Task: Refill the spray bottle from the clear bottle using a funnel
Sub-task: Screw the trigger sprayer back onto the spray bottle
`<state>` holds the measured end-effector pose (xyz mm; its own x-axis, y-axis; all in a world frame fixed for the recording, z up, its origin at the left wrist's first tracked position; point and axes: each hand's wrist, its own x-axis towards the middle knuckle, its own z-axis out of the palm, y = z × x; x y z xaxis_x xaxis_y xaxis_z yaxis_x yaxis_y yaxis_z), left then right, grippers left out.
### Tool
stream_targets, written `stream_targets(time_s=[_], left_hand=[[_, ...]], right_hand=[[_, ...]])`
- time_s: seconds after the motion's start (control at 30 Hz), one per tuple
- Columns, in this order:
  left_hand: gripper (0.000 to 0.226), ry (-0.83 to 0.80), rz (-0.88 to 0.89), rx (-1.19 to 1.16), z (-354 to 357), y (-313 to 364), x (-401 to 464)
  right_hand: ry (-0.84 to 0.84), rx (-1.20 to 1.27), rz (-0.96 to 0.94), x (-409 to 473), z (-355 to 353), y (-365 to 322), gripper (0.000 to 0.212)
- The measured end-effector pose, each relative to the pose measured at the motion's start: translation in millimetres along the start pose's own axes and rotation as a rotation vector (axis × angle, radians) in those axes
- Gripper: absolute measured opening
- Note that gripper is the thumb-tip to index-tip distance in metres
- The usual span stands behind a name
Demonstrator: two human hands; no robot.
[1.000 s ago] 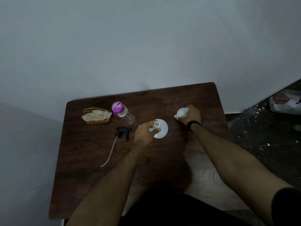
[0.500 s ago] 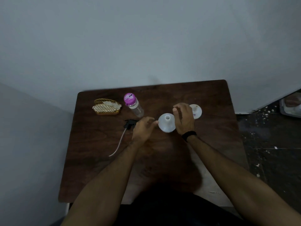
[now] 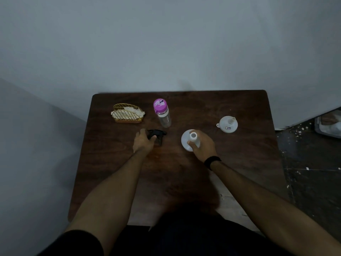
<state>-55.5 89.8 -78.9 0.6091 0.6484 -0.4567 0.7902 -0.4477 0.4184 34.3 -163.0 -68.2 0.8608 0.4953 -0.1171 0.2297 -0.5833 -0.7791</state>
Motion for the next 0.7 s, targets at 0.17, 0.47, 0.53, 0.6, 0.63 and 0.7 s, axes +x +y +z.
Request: stream_targets(time_s=[0.17, 0.47, 0.53, 0.6, 0.63, 0.7], left_hand=[[0.055, -0.063, 0.001, 0.054, 3.3, -2.5, 20.0], [0.042, -0.047, -0.010, -0.020, 20.4, -9.1, 10.8], [0.040, 0.002, 0.009, -0.114, 15.6, -8.4, 5.2], [0.040, 0.070, 0.008, -0.255, 7.8, -6.9, 0.3], [0.041, 0.100, 0.000, -0.321, 2.1, -6.3, -2.4], [0.041, 0.142, -0.037, -0.492, -11.9, -2.2, -12.1]], right_hand=[[-0.044, -0.036, -0.024, -8.7, 3.0, -11.6, 0.033], [-0.131, -0.046, -0.007, -19.2, 2.7, -20.2, 0.044], [-0.164, -0.025, -0.038, -19.9, 0.7, -28.3, 0.052], [-0.153, -0.019, -0.097, -21.1, 1.0, -39.1, 0.057], [-0.129, -0.020, -0.130, -21.7, 2.0, -45.1, 0.055], [-0.077, -0.046, -0.183, -23.0, 5.2, -58.9, 0.049]])
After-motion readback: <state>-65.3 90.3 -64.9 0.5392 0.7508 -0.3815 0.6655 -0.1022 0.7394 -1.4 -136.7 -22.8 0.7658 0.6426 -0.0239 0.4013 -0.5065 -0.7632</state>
